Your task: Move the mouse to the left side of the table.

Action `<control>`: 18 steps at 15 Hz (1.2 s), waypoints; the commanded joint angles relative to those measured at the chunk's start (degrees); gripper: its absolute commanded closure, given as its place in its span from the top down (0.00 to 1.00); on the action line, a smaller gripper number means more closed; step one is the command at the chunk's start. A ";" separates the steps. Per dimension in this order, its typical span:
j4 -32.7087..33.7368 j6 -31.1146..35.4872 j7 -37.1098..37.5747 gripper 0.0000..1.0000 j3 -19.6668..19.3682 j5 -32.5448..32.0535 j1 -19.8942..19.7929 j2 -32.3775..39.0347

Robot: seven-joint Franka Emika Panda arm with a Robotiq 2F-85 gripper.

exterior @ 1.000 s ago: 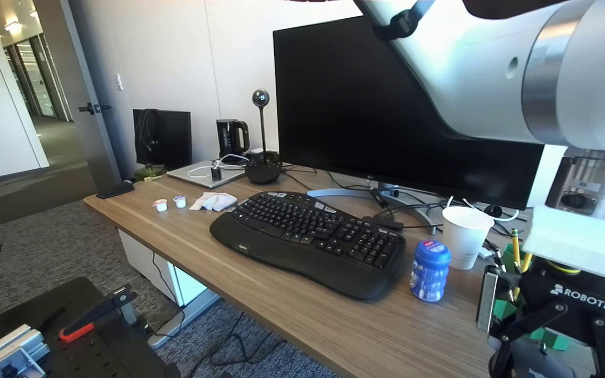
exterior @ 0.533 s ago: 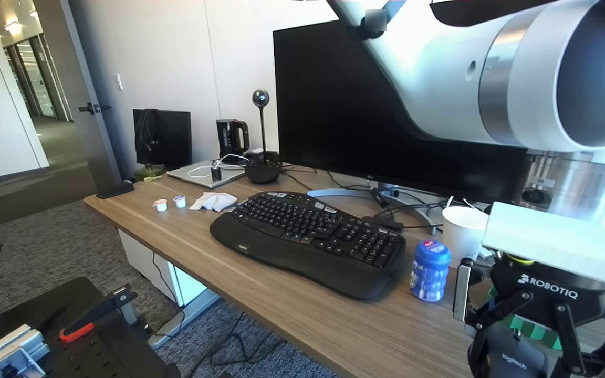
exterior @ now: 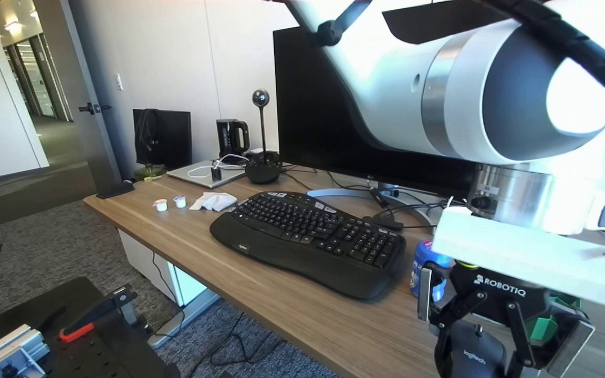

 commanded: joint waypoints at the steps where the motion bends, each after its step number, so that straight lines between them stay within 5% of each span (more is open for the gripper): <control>1: -5.81 3.35 0.54 0.42 -0.69 -1.72 1.54 -3.80; 18: -22.64 16.27 0.09 0.42 0.06 -6.35 6.97 -11.20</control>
